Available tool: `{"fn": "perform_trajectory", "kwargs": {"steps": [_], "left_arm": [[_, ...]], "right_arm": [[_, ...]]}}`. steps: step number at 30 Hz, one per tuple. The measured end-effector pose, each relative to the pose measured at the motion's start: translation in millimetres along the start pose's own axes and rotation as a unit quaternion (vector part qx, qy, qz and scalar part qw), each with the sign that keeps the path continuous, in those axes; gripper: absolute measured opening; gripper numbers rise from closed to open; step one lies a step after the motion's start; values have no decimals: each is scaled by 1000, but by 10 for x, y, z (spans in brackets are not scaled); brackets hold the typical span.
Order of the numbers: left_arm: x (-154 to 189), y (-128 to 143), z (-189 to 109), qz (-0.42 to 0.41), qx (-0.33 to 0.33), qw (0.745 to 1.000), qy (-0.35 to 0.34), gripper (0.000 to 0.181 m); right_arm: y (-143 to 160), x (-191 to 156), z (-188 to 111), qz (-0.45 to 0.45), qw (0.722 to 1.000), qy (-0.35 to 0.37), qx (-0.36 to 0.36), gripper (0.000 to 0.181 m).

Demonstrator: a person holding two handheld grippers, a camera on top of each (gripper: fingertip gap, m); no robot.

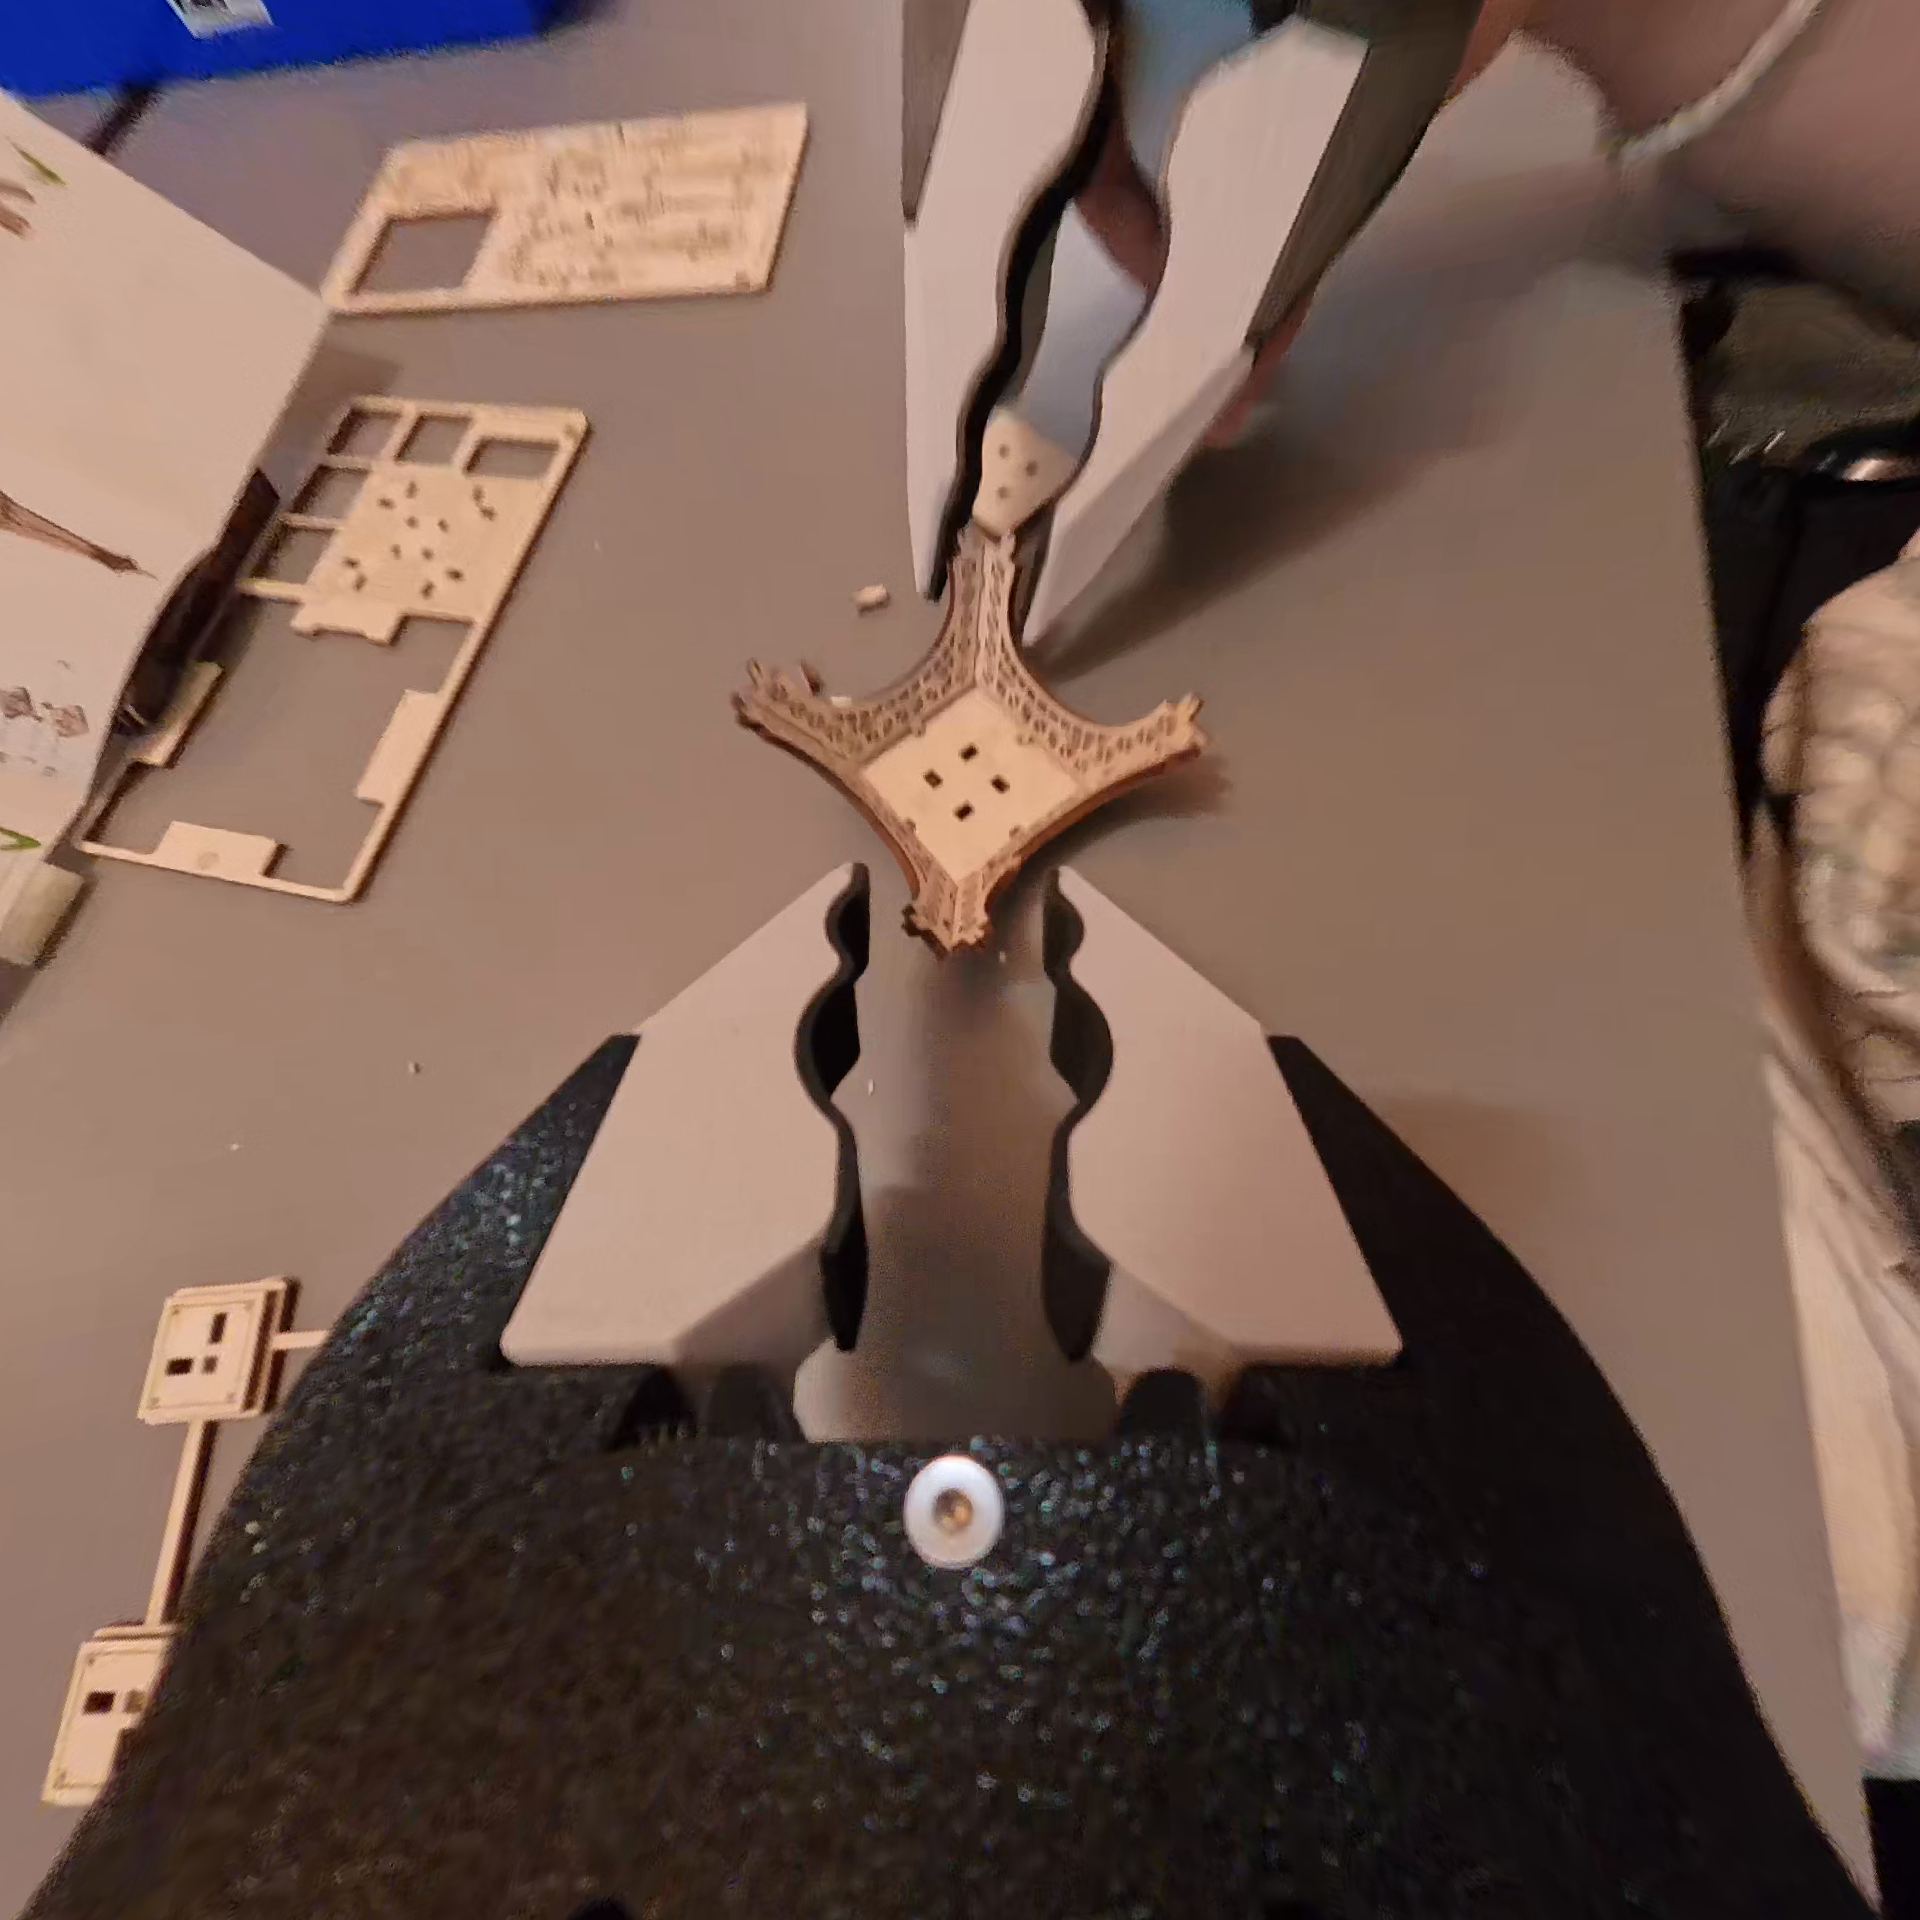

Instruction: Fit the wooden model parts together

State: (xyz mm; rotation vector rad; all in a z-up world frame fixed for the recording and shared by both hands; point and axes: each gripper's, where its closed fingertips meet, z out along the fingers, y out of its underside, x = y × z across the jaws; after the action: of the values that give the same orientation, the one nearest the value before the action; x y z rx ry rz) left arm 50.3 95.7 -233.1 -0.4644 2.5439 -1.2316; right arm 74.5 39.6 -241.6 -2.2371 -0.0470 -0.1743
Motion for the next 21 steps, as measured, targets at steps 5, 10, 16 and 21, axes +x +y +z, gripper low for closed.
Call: {"fn": "perform_trajectory", "kwargs": {"steps": [5,10,16,21], "left_arm": [[-211,-326,-117,-96,46,994,-1,21],[-265,-115,126,-184,-78,979,42,19],[-186,35,249,-215,-157,961,68,11],[-205,101,301,-227,-185,955,47,9]], "right_arm": [[-13,-3,16,-3,1000,-4,-1,18],[-49,-10,57,-12,1000,-1,-10,18],[-23,-21,108,-17,1000,1,-25,17],[-66,-73,176,-20,1000,-11,-19,15]]}}
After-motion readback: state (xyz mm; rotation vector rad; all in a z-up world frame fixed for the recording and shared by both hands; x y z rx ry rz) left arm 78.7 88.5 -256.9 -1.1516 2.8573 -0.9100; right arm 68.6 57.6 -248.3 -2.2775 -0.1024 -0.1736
